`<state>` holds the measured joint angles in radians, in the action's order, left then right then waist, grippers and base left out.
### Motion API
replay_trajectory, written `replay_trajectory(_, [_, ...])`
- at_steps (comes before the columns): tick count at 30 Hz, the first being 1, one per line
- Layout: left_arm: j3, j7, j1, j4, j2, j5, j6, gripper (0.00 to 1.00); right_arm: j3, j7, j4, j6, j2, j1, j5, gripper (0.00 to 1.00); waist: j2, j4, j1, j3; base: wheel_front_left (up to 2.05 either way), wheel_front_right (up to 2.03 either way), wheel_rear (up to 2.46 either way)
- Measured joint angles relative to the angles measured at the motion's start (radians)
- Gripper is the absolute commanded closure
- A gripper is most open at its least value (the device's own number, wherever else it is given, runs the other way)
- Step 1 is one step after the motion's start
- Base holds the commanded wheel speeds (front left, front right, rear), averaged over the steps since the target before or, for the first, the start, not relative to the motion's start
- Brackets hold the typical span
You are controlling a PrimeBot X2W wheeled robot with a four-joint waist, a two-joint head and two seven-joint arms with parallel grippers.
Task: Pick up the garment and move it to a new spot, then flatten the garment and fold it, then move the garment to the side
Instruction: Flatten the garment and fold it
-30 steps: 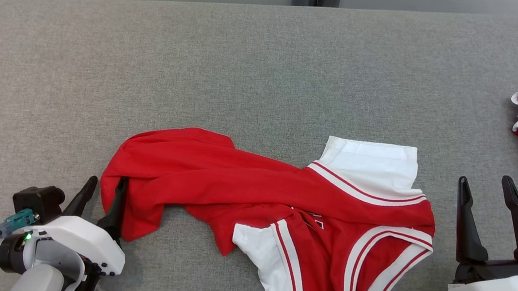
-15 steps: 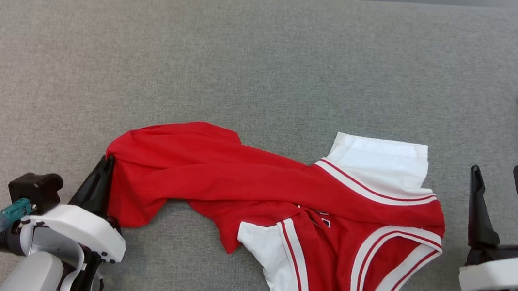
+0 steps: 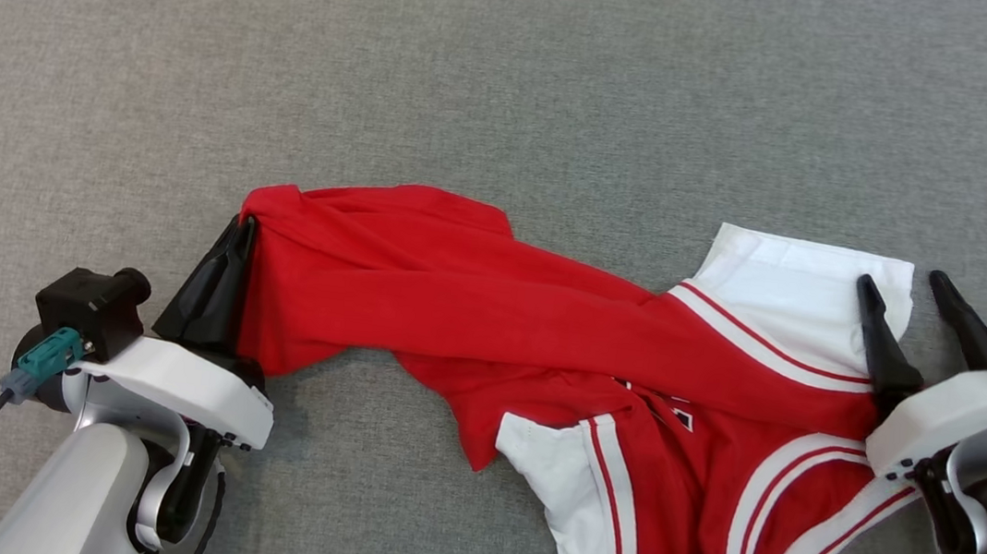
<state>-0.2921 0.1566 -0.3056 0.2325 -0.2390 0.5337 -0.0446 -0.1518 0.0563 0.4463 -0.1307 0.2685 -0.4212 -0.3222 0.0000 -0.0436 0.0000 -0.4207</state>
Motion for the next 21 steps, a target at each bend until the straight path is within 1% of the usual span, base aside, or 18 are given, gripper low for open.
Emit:
replay_trajectory(3, [-0.003, 0.008, -0.002, -0.006, -0.002, -0.006, 0.0, 1.0, -0.049, -0.023, 0.034, 0.0, 0.028, -0.043, -0.035, 0.0, 0.0, -0.009, 0.0, -0.006, 0.0, 0.0, 0.0])
replay_trajectory(4, [-0.003, 0.011, -0.002, -0.009, -0.004, -0.009, 0.0, 1.0, -0.063, -0.03, 0.04, 0.0, 0.034, -0.051, -0.047, 0.53, 0.0, -0.008, 0.0, -0.006, 0.0, 0.0, 0.0])
replay_trajectory(5, [-0.004, 0.014, -0.002, -0.014, -0.007, -0.014, -0.001, 1.0, -0.078, -0.032, 0.042, 0.0, 0.041, -0.056, -0.063, 0.89, 0.0, -0.007, 0.0, -0.004, 0.0, 0.0, 0.0])
replay_trajectory(6, [-0.004, 0.015, -0.002, -0.019, -0.01, -0.015, -0.001, 1.0, -0.086, -0.032, 0.042, 0.0, 0.047, -0.061, -0.074, 1.0, 0.0, -0.006, 0.0, -0.003, 0.0, 0.0, 0.0])
replay_trajectory(8, [-0.003, 0.02, -0.002, -0.032, -0.018, -0.019, -0.004, 1.0, -0.091, -0.007, 0.033, 0.0, 0.056, -0.068, -0.085, 1.0, 0.0, -0.003, 0.0, 0.001, 0.0, 0.0, 0.0])
replay_trajectory(10, [0.004, 0.02, -0.008, -0.06, -0.042, -0.033, -0.011, 1.0, -0.064, 0.048, -0.005, 0.0, 0.079, -0.086, -0.089, 1.0, 0.0, 0.006, 0.0, 0.012, 0.0, 0.0, 0.0])
replay_trajectory(14, [0.016, 0.002, -0.022, -0.109, -0.083, -0.049, -0.021, 1.0, -0.004, 0.11, -0.105, 0.0, 0.103, -0.12, -0.06, 1.0, 0.0, 0.02, 0.0, 0.035, 0.0, 0.0, 0.0])
replay_trajectory(17, [0.025, -0.015, -0.048, -0.16, -0.113, -0.063, -0.027, 1.0, 0.047, 0.126, -0.205, 0.0, 0.12, -0.145, -0.033, 1.0, 0.0, 0.031, 0.0, 0.055, 0.0, 0.0, 0.0])
replay_trajectory(21, [0.037, -0.044, -0.088, -0.239, -0.149, -0.078, -0.036, 1.0, 0.099, 0.103, -0.347, 0.0, 0.142, -0.182, -0.01, 1.0, 0.0, 0.044, 0.0, 0.089, 0.0, 0.0, 0.0])
